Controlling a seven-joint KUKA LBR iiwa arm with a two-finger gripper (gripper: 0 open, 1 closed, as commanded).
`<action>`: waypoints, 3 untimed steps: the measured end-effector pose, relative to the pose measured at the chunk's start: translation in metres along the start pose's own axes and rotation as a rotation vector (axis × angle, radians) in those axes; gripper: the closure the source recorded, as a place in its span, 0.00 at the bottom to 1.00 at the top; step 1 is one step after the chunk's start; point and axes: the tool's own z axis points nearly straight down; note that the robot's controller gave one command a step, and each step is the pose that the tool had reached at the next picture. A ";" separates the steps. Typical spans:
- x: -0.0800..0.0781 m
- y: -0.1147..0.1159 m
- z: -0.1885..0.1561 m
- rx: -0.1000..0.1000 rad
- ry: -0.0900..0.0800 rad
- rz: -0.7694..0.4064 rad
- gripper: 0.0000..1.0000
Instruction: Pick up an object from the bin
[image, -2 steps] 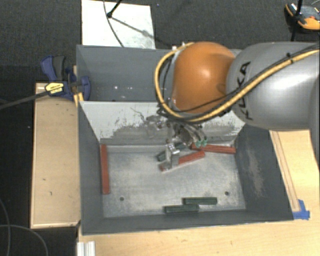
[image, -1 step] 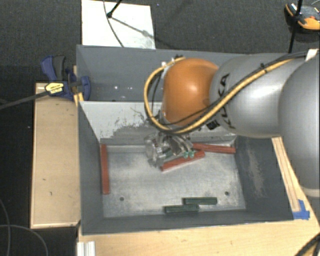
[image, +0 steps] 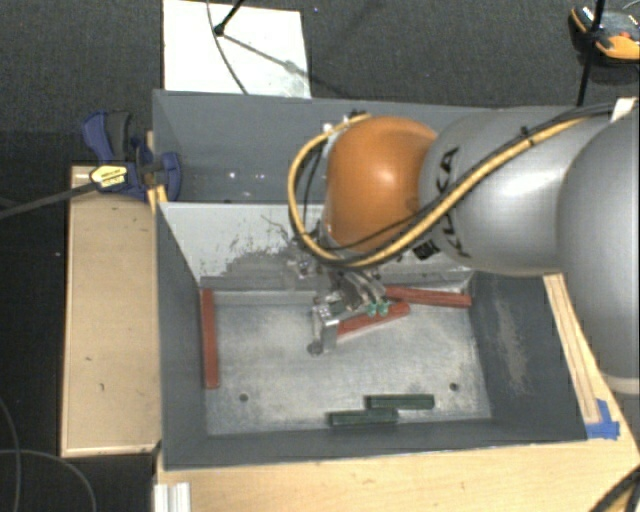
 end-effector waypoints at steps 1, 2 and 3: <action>0.000 0.000 0.000 0.000 0.000 0.000 0.00; 0.013 -0.044 0.040 -0.001 -0.006 0.023 0.00; 0.025 -0.072 0.089 0.001 0.000 0.043 1.00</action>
Offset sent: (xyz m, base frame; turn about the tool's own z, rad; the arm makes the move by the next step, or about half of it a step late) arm -0.0037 -0.0777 -0.0675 0.0451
